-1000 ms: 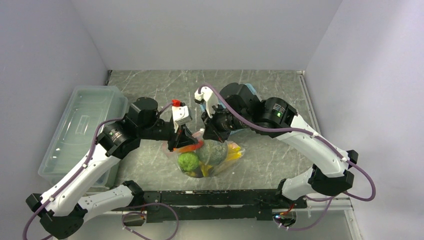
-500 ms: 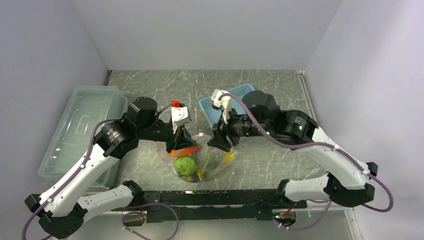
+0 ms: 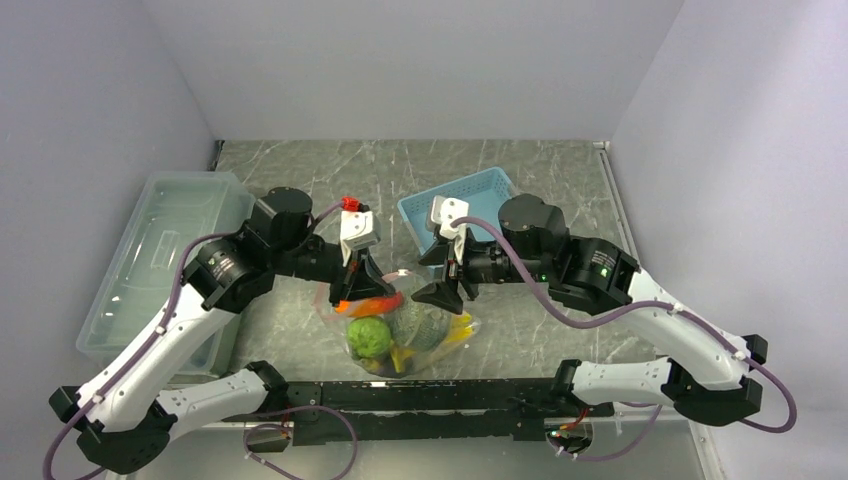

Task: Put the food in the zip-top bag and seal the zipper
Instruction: Zip the zipper food storage bag.

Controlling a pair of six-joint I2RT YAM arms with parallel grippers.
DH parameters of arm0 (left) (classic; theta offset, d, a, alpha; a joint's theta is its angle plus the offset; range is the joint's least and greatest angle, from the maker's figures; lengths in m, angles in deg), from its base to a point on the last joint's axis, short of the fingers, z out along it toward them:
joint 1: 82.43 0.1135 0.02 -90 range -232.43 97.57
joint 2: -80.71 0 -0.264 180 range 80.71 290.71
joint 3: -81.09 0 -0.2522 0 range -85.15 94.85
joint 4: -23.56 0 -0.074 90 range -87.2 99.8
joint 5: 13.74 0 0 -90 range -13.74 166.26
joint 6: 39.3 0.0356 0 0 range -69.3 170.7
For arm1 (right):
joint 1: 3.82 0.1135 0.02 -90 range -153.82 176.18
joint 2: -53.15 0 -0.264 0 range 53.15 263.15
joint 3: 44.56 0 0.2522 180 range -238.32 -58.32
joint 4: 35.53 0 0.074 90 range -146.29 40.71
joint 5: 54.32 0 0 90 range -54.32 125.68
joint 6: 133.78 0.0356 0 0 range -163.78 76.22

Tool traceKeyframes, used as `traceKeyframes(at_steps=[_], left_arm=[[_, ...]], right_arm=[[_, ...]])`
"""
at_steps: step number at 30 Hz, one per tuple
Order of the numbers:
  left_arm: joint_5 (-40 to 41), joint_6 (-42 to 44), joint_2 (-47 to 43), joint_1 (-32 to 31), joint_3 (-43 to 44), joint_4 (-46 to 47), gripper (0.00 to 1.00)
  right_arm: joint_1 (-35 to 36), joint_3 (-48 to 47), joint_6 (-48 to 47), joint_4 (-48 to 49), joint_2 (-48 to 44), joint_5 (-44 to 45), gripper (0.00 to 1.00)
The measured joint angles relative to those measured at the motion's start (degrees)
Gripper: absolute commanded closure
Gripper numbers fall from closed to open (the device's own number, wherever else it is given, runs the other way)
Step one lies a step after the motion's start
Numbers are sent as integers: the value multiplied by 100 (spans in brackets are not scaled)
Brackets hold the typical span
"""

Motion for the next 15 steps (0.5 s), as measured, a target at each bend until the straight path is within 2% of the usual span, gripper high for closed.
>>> traceKeyframes(at_steps=[11,15], left_arm=[[-205,4,66,0,90,-122,100],[-219,4,66,0,90,-127,100]], right_arm=[[0,26,-317,323,192,-457,50],[0,46,-369,361,240,-542,63]])
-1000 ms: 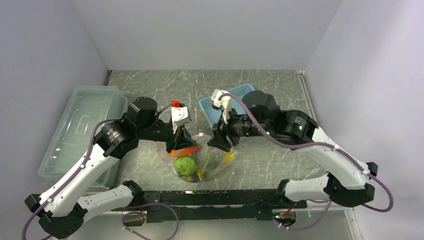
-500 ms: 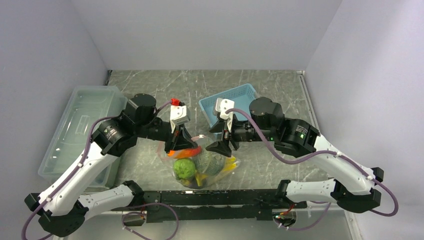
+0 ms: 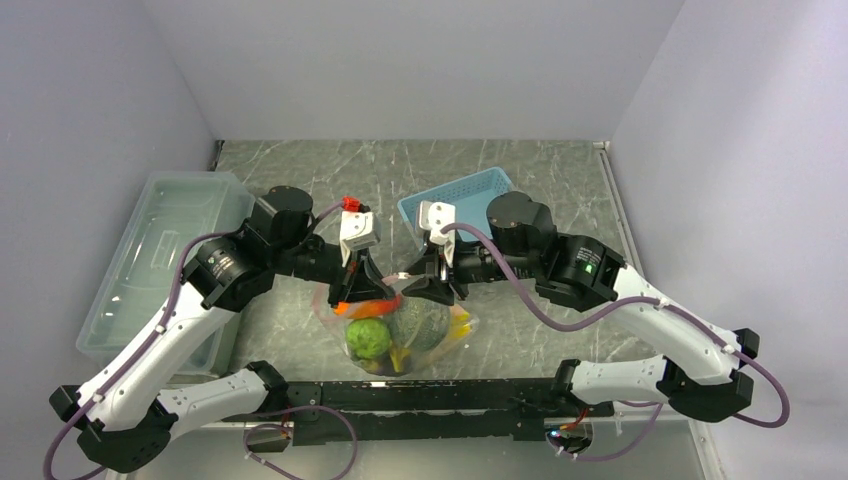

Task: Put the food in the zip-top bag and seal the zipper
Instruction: Zip the zipper food storage bag.

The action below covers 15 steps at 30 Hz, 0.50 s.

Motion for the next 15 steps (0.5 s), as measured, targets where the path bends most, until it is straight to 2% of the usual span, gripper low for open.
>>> traceKeyframes(at_steps=[7,10,15], left_arm=[[-31,-2,0,0,0,-17,100],[-57,-2,-2,0,0,-22,100],[-61,-7,-9,0,0,-28,100]], right_arm=[[0,31,-35,46,22,-129,82],[0,31,-35,61,42,-155,100],[0,31,-57,57,48,-210,100]])
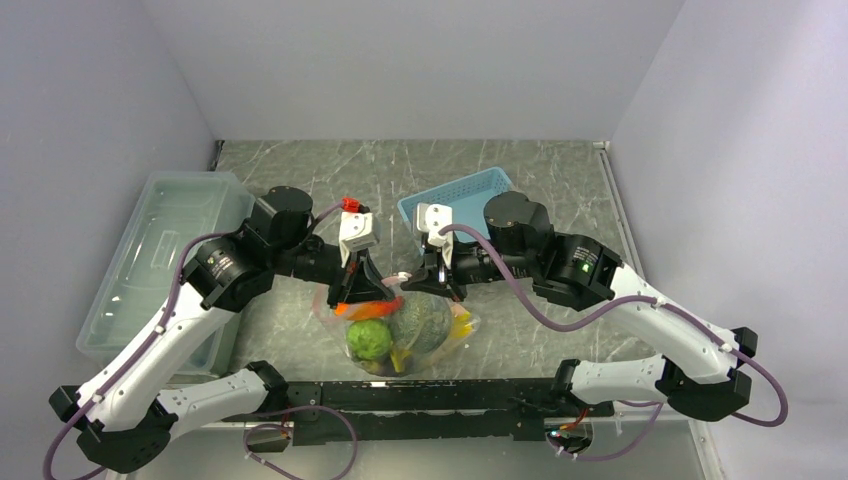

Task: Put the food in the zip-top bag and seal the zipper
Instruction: Zip the zipper food storage bag.

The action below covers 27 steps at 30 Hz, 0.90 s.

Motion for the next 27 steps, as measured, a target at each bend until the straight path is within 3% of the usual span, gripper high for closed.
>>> traceKeyframes(at_steps=[3,6,12,14,27], left_arm=[[0,0,-4,0,0,0,90],[7,-2,-13,0,0,15,69],[-7,-48,-111,0,0,354,55],[-24,-50,-131,0,0,459,43],[-234,-267,-179,0,-4,1248,42]], right_arm=[[0,0,0,0,0,-28,100],[0,0,2,0,0,-42,100],[0,0,4,-118,33,-42,100],[0,0,13,-162,37,-42,100],[0,0,219,-350,114,-52,100]])
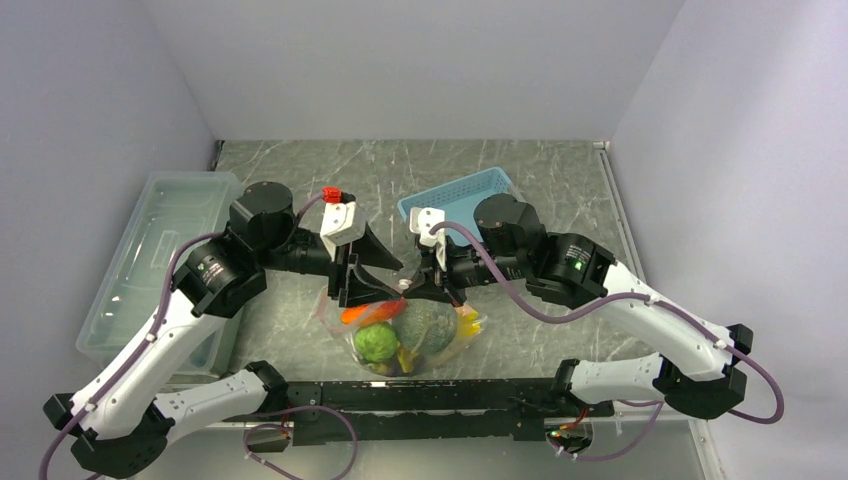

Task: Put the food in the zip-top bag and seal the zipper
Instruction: Zip the zipper food storage bag.

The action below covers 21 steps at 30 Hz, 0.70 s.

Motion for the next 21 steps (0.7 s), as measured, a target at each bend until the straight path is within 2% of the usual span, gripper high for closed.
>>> traceKeyframes(at_steps=[16,21], left_arm=[[-107,-295,127,0,-74,267,51],[-114,-319,175,0,-74,260,58]], right_arm=[[0,0,199,11,2,61,100],[0,0,232,17,4,125,100]])
